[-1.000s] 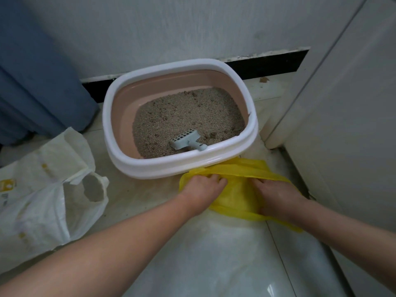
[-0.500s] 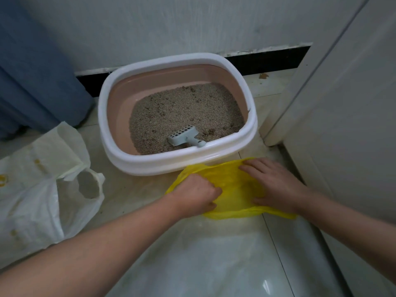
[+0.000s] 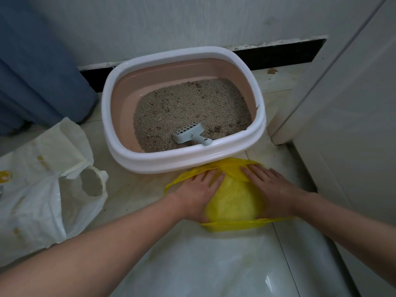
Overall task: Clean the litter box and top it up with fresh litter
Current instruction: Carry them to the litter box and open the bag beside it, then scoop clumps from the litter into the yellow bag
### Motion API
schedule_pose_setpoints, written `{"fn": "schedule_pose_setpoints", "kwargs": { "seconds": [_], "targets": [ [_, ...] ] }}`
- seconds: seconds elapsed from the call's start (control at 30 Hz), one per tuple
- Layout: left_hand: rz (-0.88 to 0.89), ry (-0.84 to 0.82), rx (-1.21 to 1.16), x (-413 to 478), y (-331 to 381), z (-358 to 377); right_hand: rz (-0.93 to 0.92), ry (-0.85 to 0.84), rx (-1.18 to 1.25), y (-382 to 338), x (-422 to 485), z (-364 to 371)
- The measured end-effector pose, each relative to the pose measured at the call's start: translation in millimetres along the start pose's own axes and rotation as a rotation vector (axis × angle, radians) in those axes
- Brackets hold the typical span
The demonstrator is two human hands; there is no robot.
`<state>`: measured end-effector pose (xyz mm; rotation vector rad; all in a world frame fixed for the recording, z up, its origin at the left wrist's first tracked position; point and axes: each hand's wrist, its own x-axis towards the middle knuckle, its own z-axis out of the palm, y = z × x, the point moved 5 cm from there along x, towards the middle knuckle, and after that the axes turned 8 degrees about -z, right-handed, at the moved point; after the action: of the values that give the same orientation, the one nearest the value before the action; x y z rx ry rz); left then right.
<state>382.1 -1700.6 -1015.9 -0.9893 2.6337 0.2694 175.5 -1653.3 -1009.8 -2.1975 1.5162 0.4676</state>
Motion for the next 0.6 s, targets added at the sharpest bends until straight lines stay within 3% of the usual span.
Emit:
{"fn": "schedule_pose_setpoints", "kwargs": {
  "seconds": [0.13, 0.33, 0.43, 0.5, 0.6],
  "targets": [
    [-0.088, 0.005, -0.113, -3.4, -14.8, 6.3, -0.019, 0.019, -0.007, 6.2, -2.8, 6.0],
    [-0.067, -0.001, -0.109, -9.2, -17.2, 8.1, -0.003, -0.002, -0.077, 8.3, -3.3, 7.1],
    [0.082, 0.182, -0.03, -16.6, -2.1, -3.3, -0.009, 0.04, -0.056, -4.9, -2.7, 0.8],
    [0.225, 0.295, 0.036, -22.6, 13.6, -8.2, -0.071, 0.158, -0.043, -17.6, -4.6, -5.9],
    [0.237, 0.294, 0.09, -18.6, 20.0, -10.8, -0.121, 0.252, -0.022, -25.3, -4.9, -12.2]
  ]
}}
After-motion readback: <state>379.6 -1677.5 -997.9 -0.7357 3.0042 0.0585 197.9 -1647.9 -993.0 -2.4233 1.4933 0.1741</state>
